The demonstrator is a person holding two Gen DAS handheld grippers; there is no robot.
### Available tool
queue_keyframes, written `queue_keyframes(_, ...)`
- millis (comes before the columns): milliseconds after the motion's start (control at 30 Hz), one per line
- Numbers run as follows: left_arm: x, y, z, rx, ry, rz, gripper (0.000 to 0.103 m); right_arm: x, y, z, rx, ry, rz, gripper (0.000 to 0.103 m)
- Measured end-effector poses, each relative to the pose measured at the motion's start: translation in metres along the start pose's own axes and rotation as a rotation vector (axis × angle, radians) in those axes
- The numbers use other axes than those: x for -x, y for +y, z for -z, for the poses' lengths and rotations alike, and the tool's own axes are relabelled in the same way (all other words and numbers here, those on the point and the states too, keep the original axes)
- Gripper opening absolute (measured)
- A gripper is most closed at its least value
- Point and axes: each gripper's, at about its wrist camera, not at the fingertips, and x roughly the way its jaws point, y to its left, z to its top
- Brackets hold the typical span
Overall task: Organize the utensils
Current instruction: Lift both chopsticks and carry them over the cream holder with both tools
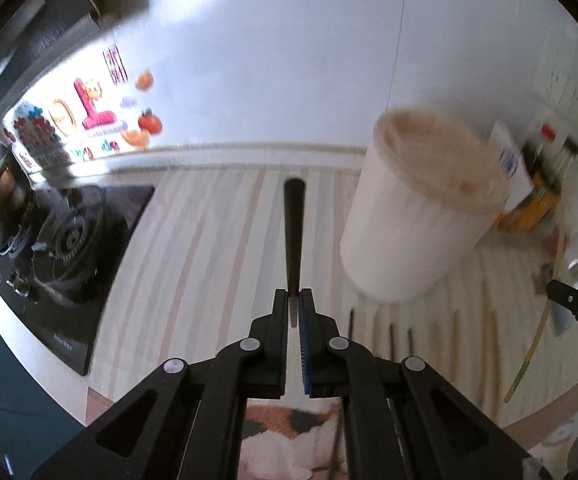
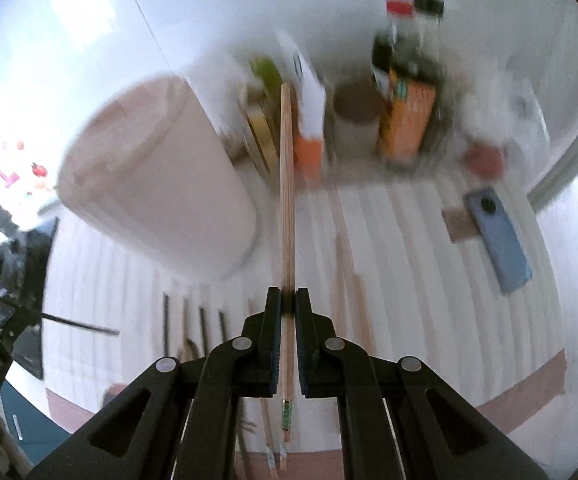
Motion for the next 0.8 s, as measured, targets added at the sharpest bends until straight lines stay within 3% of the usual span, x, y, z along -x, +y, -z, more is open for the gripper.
queue_keyframes(467, 0.104, -0.013, -0.111, 0.061, -0.263, 0.12, 0.003, 0.093, 0.038, -0.121, 0.062, -0.261, -0.195, 0.007)
queue_keyframes(633, 0.099, -0.024, -0.152, 0.077, -0.277, 0.14, 0.003, 0.089, 0.06, -0.164, 0.075, -0.302, -0.219, 0.007)
queue_keyframes(800, 0.069, -0.036, -0.178, 0.089, -0.226, 0.167, 0.003, 0.066, 0.08, -0.189, 0.076, -0.309, -0.241, 0.007)
